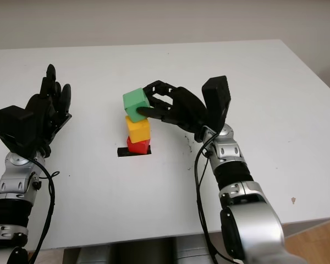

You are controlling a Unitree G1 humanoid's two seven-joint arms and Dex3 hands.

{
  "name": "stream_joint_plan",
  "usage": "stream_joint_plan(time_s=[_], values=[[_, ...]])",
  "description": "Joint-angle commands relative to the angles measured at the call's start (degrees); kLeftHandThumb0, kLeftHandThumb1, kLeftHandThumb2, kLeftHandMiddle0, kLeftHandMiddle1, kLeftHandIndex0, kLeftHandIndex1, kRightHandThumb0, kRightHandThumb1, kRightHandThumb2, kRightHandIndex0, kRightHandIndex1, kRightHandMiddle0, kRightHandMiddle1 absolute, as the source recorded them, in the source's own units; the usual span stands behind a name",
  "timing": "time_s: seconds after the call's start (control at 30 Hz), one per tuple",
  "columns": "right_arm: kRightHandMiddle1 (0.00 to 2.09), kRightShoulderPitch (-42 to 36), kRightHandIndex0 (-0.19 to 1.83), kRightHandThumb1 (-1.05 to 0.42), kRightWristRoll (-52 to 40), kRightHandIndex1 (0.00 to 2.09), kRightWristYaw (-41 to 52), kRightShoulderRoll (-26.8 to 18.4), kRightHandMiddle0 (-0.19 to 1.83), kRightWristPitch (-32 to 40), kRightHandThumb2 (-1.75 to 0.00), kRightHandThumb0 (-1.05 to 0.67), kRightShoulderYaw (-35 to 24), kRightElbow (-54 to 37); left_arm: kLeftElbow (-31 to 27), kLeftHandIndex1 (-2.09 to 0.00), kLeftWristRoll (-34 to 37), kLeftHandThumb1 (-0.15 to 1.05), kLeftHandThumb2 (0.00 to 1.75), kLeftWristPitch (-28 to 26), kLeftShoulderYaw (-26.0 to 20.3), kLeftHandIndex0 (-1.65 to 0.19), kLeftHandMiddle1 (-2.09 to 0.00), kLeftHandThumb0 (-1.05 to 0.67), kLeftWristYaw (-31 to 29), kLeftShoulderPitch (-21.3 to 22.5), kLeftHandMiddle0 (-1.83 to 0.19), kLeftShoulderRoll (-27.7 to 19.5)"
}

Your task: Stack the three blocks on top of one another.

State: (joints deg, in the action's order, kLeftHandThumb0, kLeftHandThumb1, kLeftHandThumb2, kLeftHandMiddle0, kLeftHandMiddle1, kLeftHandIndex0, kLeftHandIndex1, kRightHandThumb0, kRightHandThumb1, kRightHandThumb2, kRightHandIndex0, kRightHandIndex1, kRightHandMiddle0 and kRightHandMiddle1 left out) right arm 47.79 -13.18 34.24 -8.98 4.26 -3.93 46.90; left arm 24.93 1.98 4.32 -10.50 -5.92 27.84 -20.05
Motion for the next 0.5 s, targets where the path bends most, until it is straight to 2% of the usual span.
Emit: stream_joint_plan(time_s=[0.0, 0.47], values=[[1.64, 1.94, 0.18, -0.99, -1.05, 0.04, 0.59, 0.57, 0.28, 0.90, -0.05, -0.46, -1.10, 0.54, -1.12, 0.00, 0.04, 1.05, 0.61, -0.20, -0.42, 0.19, 0.00, -0.80, -0.03, 0.26, 0.19, -0.82], [1.61, 0.85, 0.21, -0.99, -1.02, 0.06, 1.79, 0.80, 0.31, 0.69, -0.05, -0.47, -1.85, 0.43, -0.81, 0.00, 0.41, 1.05, 0.61, -0.04, -0.43, 0.19, 0.00, -0.79, -0.61, 0.59, 0.19, -0.78]])
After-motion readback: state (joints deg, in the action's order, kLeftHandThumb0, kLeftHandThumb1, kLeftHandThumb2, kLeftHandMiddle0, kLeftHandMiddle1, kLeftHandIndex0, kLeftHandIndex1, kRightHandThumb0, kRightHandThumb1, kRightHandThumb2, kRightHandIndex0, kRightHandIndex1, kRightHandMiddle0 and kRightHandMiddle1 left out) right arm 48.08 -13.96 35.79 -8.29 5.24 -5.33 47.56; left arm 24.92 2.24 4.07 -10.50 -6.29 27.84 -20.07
